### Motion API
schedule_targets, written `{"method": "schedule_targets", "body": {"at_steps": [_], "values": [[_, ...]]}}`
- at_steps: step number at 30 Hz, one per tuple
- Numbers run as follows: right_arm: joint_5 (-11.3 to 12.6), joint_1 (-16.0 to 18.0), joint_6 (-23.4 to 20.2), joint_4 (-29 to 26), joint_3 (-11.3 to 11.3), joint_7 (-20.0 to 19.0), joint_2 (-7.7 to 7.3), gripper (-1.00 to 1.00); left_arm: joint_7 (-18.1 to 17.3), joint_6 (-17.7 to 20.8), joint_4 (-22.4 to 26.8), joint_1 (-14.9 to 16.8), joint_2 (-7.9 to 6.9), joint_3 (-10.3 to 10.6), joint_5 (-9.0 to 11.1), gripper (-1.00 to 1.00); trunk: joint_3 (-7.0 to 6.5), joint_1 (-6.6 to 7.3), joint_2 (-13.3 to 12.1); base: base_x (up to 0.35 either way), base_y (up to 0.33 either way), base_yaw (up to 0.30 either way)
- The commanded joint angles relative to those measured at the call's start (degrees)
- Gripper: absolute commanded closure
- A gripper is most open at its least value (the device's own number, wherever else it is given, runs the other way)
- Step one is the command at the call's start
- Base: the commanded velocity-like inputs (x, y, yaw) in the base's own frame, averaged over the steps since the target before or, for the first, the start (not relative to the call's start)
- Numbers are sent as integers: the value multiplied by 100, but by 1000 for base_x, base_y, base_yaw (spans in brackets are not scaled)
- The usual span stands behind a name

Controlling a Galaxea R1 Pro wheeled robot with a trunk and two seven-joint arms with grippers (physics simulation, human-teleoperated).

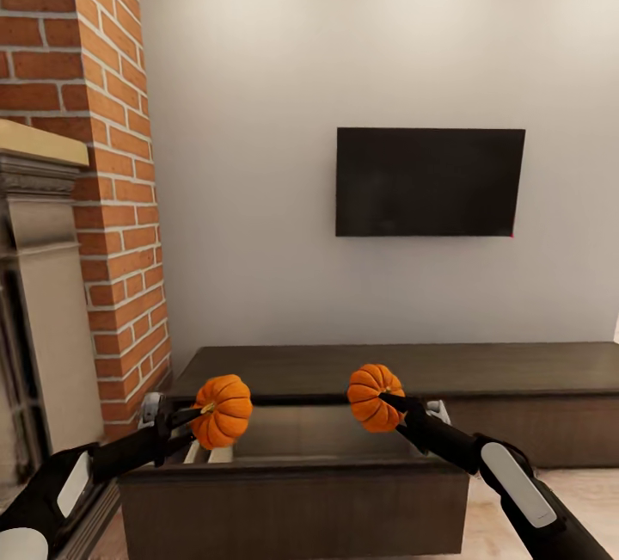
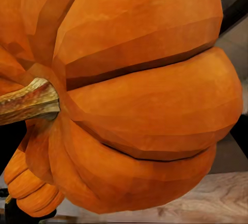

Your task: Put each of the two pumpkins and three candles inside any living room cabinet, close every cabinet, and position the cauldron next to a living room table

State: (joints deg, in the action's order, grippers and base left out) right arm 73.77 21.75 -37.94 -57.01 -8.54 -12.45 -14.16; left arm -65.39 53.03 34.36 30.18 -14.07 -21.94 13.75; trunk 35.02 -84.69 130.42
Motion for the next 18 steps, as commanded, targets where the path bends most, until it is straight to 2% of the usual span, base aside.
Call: {"method": "schedule_targets", "body": {"at_steps": [1,6,10,15,18], "values": [[41,4,-12,-3,-7,-11,-4,100,-9,59,0,5,0,-12,50,100,-12,24,-38,0,0,291],[44,4,-18,-33,-1,11,6,100,-16,59,-5,5,1,18,53,100,-102,134,-238,0,0,248],[61,4,-62,-63,20,26,3,100,-14,59,-7,5,1,44,52,100,-173,222,-399,0,0,61],[280,4,-82,-110,356,18,-11,100,-17,59,-9,5,7,61,56,100,-263,332,-599,0,0,8],[320,4,-82,-97,404,-69,-34,100,-19,59,-9,5,16,72,57,100,-281,354,-639,0,0,0]]}}
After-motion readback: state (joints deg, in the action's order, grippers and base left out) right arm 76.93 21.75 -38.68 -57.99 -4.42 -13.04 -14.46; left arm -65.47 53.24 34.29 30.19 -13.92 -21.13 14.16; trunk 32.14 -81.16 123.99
